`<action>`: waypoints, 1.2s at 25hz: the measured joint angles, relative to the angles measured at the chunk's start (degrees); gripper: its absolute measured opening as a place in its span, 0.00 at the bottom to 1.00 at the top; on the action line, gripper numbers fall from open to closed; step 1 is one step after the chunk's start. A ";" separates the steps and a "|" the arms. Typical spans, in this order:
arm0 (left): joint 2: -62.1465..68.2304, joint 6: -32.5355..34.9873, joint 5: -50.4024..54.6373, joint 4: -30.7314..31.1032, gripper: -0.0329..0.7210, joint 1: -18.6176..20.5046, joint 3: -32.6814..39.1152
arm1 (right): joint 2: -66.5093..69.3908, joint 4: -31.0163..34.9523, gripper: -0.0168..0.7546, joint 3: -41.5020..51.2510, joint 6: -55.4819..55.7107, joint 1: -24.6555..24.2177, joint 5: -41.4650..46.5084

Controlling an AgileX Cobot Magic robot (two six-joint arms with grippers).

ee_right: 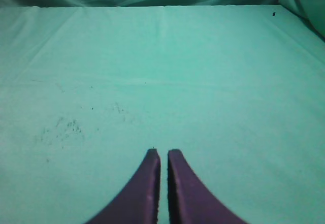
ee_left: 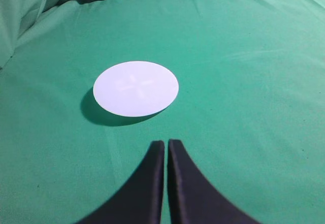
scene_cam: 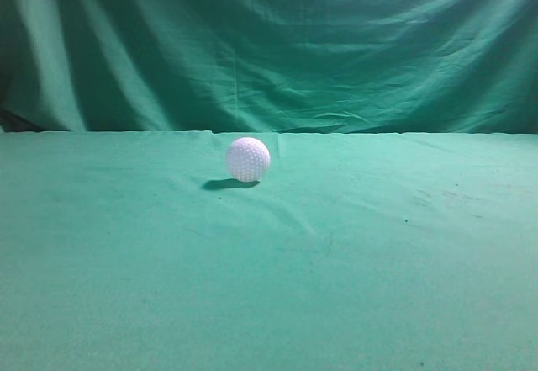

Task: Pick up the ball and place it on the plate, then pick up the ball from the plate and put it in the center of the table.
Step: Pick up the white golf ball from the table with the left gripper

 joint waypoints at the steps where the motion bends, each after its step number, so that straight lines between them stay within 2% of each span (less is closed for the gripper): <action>1: 0.00 0.00 0.00 0.00 0.04 0.00 0.00 | 0.00 0.00 0.02 0.00 0.00 0.00 0.00; 27: 0.00 0.00 -0.76 0.00 0.04 0.00 0.00 | 0.00 0.00 0.02 0.00 0.00 0.00 0.00; 30: 0.00 0.00 -5.75 -5.22 0.04 0.00 0.00 | 0.00 0.00 0.02 0.00 0.00 0.00 0.00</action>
